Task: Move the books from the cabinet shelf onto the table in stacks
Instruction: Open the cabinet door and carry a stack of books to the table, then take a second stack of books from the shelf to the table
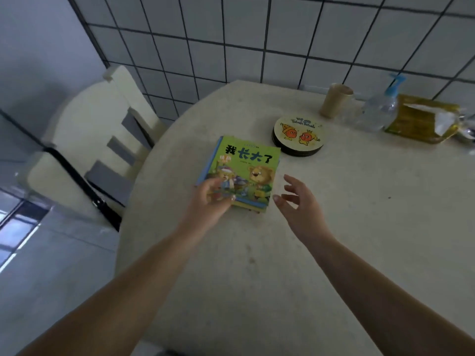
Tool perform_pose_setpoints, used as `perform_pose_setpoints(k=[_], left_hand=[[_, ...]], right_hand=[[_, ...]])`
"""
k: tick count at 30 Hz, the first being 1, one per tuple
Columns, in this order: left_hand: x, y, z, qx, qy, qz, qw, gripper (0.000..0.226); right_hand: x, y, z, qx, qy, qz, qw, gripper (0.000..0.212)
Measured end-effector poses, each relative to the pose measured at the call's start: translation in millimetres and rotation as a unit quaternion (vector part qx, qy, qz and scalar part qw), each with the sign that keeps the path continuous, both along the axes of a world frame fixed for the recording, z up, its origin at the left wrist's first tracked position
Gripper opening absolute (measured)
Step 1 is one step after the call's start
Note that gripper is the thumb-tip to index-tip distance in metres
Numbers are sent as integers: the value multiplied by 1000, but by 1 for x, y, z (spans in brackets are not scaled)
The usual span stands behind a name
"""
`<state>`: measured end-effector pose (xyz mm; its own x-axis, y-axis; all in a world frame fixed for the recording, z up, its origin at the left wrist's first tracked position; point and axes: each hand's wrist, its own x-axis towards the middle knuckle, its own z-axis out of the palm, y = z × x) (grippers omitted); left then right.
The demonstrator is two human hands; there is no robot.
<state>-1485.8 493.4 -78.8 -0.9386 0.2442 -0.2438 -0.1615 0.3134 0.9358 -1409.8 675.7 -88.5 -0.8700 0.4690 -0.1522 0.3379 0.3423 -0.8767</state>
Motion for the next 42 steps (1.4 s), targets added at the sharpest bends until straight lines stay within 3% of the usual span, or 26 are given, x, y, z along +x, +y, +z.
perform_pose_setpoints(k=[4,12,19,30,42], left_hand=[[79,-13,-7,-7,-48,53,997,30],[231,-34,-4,37,-93,152,983,38],[330,-67,4,47,-96,260,960,26],[511,-145,5,67,-78,442,891,37],[812,-199,8,64,-45,635,769,39]], right_hand=[[50,-7,1,-5,3,55,998,55],[158,-26,-2,-7,-34,192,981,54],[216,-76,9,-11,-33,334,942,50],[323,-188,19,-43,-40,530,846,39],[578,-302,25,-32,-32,723,689,45]])
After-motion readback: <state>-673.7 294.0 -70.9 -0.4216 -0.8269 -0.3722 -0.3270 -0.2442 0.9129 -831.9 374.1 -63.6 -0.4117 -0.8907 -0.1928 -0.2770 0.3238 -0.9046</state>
